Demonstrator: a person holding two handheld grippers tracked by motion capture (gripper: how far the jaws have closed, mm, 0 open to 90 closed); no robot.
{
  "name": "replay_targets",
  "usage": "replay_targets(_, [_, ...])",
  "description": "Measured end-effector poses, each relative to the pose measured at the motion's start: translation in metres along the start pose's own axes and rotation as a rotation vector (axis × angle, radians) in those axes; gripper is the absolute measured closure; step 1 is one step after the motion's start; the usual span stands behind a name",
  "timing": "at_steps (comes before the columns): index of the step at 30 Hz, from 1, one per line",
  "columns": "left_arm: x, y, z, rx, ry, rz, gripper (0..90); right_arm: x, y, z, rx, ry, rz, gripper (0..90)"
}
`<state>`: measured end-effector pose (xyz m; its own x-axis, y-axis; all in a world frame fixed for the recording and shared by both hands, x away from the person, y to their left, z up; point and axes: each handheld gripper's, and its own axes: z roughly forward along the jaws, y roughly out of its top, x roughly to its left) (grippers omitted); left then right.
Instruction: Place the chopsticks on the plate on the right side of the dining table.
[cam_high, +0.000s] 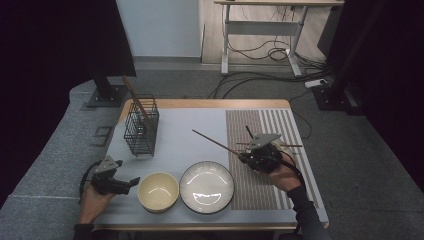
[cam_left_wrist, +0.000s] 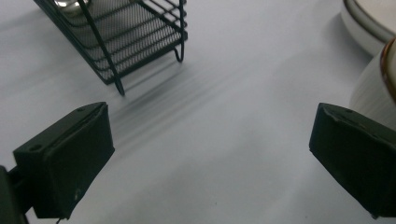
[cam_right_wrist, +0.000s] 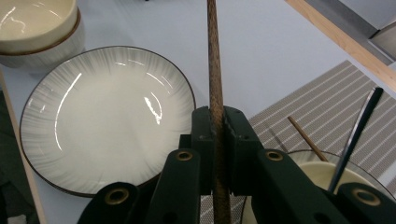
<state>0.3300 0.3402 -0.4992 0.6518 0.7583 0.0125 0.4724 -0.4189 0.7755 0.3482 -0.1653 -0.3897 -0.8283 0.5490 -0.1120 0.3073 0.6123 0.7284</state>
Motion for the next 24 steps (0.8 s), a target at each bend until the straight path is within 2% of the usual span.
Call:
replay_targets(5, [-0.003, -0.006, 0.006, 0.032, 0.005, 0.013, 0.0, -0.005, -0.007, -0.006, -0.001, -0.019, 0.021, 83.5])
replay_targets(8, [-0.003, -0.01, 0.008, 0.023, -0.022, -0.006, 0.0, -0.008, -0.011, -0.009, 0.002, -0.034, 0.029, 83.5])
replay_targets(11, [-0.002, -0.016, 0.01, 0.038, -0.022, -0.013, 0.0, -0.011, -0.016, -0.013, 0.003, -0.052, 0.038, 83.5])
replay_targets(17, [-0.007, -0.018, 0.015, 0.086, -0.018, 0.022, 0.0, -0.019, -0.028, -0.023, 0.003, -0.085, 0.068, 83.5])
replay_targets(21, [-0.007, -0.017, 0.016, 0.096, -0.024, 0.015, 0.0, -0.024, -0.036, -0.029, 0.003, -0.107, 0.088, 83.5])
replay_targets(24, [-0.006, -0.017, 0.018, 0.116, -0.044, 0.015, 0.0, -0.028, -0.042, -0.032, 0.005, -0.124, 0.097, 83.5])
